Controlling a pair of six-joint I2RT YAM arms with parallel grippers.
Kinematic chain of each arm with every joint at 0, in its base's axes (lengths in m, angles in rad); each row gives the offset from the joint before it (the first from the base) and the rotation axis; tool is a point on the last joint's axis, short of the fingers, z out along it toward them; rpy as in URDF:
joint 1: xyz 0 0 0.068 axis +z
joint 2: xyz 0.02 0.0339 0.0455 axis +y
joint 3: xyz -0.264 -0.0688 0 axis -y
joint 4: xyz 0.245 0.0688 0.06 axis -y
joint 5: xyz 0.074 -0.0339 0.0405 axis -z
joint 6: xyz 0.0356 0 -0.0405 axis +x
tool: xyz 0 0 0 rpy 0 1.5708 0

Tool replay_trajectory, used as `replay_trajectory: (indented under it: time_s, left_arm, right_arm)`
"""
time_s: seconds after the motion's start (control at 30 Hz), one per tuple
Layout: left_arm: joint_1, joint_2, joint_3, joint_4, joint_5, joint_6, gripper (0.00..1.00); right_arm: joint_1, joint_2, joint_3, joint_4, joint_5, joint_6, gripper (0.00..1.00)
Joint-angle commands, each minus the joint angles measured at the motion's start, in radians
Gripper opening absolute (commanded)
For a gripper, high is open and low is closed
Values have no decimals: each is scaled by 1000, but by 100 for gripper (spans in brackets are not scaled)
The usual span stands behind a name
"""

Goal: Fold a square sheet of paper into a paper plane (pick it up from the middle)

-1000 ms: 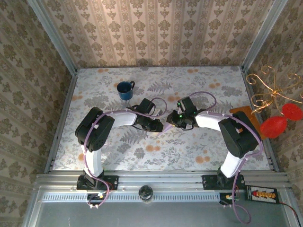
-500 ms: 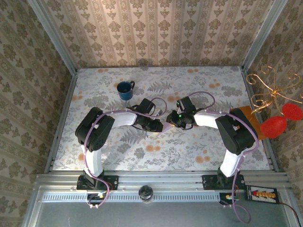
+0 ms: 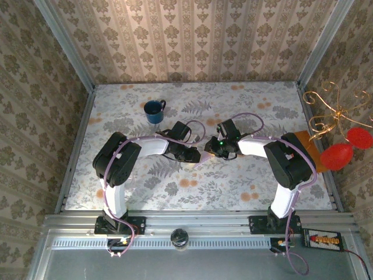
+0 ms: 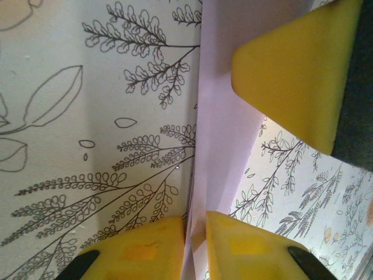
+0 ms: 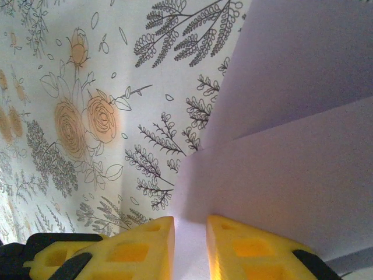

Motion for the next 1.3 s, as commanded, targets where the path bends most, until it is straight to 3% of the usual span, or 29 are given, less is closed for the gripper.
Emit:
replay_trajectory:
  time_s: [0.0, 0.47, 0.8, 1.03, 1.27]
  left_arm:
    - [-14, 72, -21, -33, -35, 6, 19]
    - [-14, 63, -19, -43, -36, 7, 18]
    - [-9, -147, -22, -66, -168, -24, 25]
    - [-3, -141, -27, 47, -16, -70, 23]
    - [-23, -80, 13, 66, 47, -70, 17]
  right_arm:
    - [-7, 23, 19, -47, -1, -21, 22]
    - [-10, 80, 45, -108, 8, -35, 18]
    - [-11, 89, 47, -144, 3, -64, 17]
    - [-10, 94, 49, -154, 0, -64, 15]
    - [-11, 104, 51, -156, -1, -64, 13]
